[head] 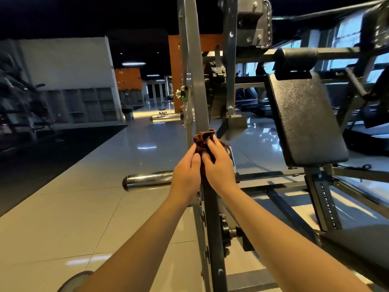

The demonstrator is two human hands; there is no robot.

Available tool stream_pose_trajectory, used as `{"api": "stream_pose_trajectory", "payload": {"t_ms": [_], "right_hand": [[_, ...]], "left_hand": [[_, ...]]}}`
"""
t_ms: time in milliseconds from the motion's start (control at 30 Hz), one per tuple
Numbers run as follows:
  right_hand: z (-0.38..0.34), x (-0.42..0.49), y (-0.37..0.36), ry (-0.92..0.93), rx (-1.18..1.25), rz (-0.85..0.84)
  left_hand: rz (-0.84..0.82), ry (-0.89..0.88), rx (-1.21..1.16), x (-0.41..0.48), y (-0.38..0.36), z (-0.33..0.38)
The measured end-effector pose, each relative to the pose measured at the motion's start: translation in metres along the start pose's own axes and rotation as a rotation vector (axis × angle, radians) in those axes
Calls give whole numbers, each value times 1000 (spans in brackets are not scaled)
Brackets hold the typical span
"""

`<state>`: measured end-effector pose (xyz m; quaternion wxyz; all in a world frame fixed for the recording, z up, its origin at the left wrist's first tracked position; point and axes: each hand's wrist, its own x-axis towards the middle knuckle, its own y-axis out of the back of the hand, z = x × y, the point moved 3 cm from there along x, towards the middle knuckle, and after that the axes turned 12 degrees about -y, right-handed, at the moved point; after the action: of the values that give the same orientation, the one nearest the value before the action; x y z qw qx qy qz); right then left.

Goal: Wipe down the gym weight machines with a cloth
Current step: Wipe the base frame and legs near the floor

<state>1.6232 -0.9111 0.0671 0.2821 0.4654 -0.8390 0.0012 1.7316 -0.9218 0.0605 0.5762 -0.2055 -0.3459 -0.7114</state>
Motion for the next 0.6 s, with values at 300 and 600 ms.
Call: {"api": "stream_pose_trajectory", "payload": {"t_ms": [300,600], "right_hand": [[-97,119,4,-118,-7,81],[-129,130,20,-393,4,29]], "left_hand": [[12,150,-111,125,28,45],[-105,388,-140,171,47,67]]}}
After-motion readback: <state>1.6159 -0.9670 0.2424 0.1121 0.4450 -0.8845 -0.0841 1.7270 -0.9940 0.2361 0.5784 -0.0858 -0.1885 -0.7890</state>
